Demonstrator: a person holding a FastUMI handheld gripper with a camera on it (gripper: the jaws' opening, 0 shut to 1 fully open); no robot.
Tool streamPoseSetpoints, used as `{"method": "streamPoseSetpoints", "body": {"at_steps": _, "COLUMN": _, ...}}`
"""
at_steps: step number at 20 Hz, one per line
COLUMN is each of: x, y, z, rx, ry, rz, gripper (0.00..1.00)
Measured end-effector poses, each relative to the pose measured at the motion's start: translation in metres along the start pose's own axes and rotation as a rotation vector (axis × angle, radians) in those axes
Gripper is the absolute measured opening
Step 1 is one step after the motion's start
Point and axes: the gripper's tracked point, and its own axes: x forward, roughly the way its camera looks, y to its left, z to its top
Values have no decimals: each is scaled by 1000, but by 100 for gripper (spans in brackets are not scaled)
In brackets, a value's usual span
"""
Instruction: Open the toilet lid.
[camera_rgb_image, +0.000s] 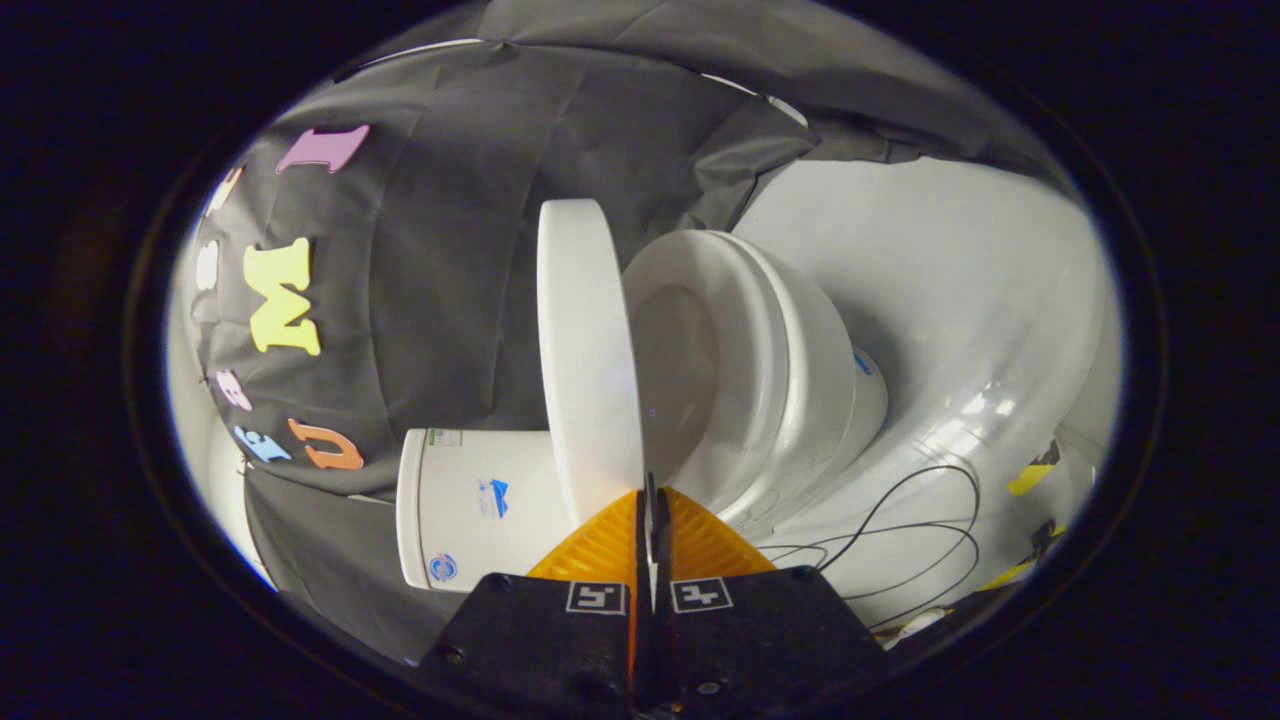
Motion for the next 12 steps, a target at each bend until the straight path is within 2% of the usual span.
{"method": "streamPoseSetpoints", "body": {"at_steps": 12, "x": -17, "y": 58, "z": -14, "rx": -149, "ry": -34, "rz": -20, "gripper": 4}}
